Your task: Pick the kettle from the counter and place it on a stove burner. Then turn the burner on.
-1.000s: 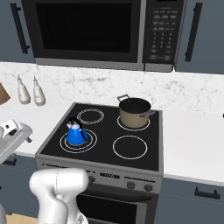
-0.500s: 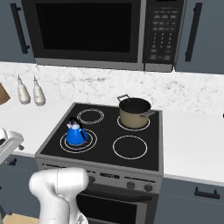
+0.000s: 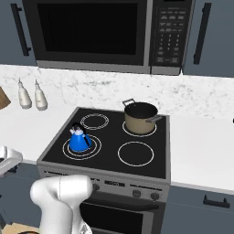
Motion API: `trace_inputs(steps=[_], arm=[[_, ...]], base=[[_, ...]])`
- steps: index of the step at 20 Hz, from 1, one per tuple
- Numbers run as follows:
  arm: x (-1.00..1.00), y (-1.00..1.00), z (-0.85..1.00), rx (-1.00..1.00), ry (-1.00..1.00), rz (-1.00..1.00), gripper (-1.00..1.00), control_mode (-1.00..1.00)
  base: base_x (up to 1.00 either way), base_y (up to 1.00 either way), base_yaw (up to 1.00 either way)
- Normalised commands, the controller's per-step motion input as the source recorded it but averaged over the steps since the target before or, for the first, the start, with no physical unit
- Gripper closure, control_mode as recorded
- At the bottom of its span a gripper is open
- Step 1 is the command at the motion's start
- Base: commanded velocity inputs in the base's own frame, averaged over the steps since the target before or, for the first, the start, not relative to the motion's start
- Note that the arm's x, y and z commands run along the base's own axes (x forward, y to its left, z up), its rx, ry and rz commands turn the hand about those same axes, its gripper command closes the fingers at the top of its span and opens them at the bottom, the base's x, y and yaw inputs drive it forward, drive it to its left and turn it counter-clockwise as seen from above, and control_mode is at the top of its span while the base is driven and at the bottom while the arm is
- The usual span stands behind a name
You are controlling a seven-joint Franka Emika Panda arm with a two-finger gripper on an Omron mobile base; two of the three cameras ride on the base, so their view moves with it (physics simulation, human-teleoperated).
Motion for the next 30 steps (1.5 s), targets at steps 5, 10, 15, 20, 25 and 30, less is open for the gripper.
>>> trace_inputs(steps=[5, 10, 15, 20, 25, 30], arm=[[0.10, 0.06, -0.51, 0.23, -0.07, -0.19, -1.00, -1.00], [0.02, 0.00, -0.53, 0.17, -0.18, -0.19, -1.00, -1.00], [0.00, 0.00, -0.46, 0.13, -0.19, -0.18, -1.00, -1.00], [0.00, 0.00, -0.10, 0.24, -0.15, -0.18, -1.00, -1.00], [0.00, 0.03, 0.00, 0.35, -0.18, -0.17, -1.00, -1.00], [-0.06, 0.05, -0.03, 0.32, -0.23, -0.12, -1.00, -1.00]], base=[[0.00, 0.00, 0.00], [0.00, 0.00, 0.00], [0.00, 0.00, 0.00], [0.00, 0.00, 0.00], [0.00, 0.00, 0.00], [0.00, 0.00, 0.00]])
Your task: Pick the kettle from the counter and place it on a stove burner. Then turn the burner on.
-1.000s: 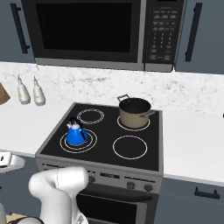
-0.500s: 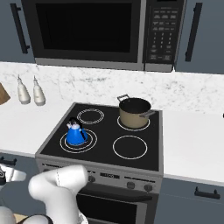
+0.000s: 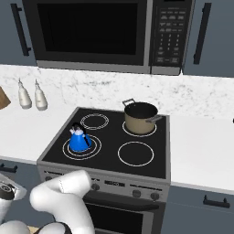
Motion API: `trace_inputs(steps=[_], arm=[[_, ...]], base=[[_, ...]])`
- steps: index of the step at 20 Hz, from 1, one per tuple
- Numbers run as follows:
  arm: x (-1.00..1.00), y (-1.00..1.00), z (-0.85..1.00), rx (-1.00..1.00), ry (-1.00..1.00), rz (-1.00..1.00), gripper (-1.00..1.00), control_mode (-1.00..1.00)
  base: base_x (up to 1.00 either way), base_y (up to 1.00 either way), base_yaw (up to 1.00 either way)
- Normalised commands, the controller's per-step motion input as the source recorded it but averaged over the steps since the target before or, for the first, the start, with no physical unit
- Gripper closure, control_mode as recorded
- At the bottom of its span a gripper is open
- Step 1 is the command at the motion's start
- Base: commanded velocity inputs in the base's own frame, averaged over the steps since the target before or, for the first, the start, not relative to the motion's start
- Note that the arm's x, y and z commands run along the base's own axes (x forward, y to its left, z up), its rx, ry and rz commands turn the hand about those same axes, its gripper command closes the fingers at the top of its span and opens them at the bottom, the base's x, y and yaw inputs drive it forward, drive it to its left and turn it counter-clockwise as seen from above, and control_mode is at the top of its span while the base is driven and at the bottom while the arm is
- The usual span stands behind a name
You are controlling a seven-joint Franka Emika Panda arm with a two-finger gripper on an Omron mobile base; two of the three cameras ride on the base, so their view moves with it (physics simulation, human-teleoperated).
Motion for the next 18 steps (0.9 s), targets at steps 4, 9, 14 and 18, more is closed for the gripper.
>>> trace_inputs(steps=[4, 9, 14, 18], arm=[[-0.02, 0.08, -0.06, 0.14, -0.24, -0.03, -1.00, -1.00], [-0.02, 0.02, -0.05, 0.00, -0.15, 0.00, -1.00, -1.00], [0.00, 0.00, 0.00, 0.00, 0.00, 0.00, -1.00, -1.00], [0.00, 0.01, -0.16, -0.01, -0.32, 0.00, -1.00, -1.00]], base=[[0.00, 0.00, 0.00], [0.00, 0.00, 0.00], [0.00, 0.00, 0.00], [0.00, 0.00, 0.00]])
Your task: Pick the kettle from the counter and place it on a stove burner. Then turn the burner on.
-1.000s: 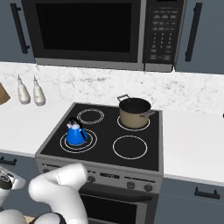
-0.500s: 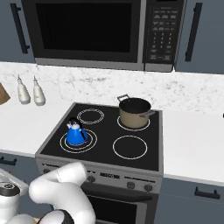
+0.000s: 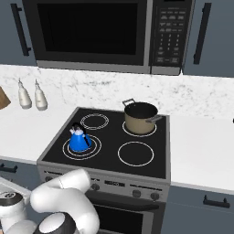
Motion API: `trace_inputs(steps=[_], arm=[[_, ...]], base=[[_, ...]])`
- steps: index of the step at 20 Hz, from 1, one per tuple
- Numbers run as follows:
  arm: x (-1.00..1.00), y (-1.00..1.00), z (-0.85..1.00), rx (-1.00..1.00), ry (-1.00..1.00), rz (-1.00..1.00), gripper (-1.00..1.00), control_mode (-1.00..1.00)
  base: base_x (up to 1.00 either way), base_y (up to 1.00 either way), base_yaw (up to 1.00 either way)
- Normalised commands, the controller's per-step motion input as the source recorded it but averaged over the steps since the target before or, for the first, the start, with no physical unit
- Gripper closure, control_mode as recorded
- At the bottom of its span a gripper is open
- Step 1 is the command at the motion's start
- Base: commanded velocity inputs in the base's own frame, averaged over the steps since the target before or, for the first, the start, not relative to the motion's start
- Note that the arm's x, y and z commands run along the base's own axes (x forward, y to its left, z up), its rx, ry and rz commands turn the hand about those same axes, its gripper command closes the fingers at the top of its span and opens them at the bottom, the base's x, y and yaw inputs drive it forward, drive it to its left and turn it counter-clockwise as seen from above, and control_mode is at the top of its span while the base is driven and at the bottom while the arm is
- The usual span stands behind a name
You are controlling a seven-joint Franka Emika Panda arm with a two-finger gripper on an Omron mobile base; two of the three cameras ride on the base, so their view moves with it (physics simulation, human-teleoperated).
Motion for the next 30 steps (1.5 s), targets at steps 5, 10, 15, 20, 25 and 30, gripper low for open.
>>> trace_inputs(steps=[5, 10, 15, 20, 25, 30], arm=[[0.00, 0.00, -0.20, -0.01, -0.51, -0.01, -1.00, -1.00], [0.00, 0.06, -0.15, 0.00, -0.42, -0.01, -1.00, -1.00], [0.00, 0.10, -0.10, 0.00, -0.18, -0.01, -1.00, -1.00], [-0.01, 0.00, -0.08, 0.04, -0.04, -0.03, -1.00, -1.00], [0.00, -0.09, -0.26, 0.23, 0.13, 0.00, -1.00, -1.00], [0.00, -0.13, -0.12, 0.25, 0.11, 0.00, -1.00, -1.00]], base=[[0.00, 0.00, 0.00], [0.00, 0.00, 0.00], [0.00, 0.00, 0.00], [0.00, 0.00, 0.00], [0.00, 0.00, 0.00], [0.00, 0.00, 0.00]])
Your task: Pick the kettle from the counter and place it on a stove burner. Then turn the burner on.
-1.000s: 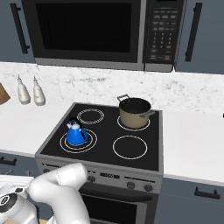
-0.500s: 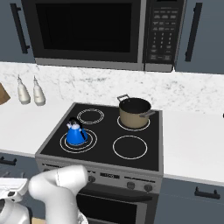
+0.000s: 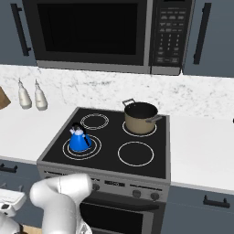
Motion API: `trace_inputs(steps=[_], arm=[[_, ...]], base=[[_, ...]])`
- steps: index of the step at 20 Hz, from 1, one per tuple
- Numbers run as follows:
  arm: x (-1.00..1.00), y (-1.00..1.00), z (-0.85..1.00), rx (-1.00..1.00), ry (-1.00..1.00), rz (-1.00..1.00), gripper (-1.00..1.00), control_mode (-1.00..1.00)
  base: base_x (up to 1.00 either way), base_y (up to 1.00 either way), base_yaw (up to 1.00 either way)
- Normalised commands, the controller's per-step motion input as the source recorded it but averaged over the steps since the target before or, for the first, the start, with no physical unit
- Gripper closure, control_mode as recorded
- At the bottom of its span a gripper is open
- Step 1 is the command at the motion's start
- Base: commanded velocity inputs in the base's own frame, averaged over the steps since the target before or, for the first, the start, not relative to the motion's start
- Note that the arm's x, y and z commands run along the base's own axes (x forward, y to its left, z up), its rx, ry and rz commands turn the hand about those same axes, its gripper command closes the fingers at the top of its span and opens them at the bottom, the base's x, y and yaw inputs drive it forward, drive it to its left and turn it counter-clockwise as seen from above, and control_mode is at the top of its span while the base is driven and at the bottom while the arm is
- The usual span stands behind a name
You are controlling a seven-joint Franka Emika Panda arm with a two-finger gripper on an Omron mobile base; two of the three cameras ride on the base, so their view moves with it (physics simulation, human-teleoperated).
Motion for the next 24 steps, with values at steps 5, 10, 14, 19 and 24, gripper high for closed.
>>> trace_inputs(steps=[5, 10, 14, 19, 24], arm=[[0.04, -0.32, 0.00, 0.23, 0.01, 0.00, -1.00, -1.00], [0.00, -0.62, 0.00, 0.24, 0.00, 0.00, -1.00, -1.00], [0.00, -0.58, 0.00, 0.22, 0.00, 0.00, -1.00, -1.00], [0.00, -0.44, 0.00, 0.19, 0.03, 0.00, -1.00, -1.00], [0.09, -0.22, 0.00, 0.11, 0.03, 0.01, -1.00, -1.00]], base=[[0.00, 0.00, 0.00], [0.00, 0.00, 0.00], [0.00, 0.00, 0.00], [0.00, 0.00, 0.00], [0.00, 0.00, 0.00]])
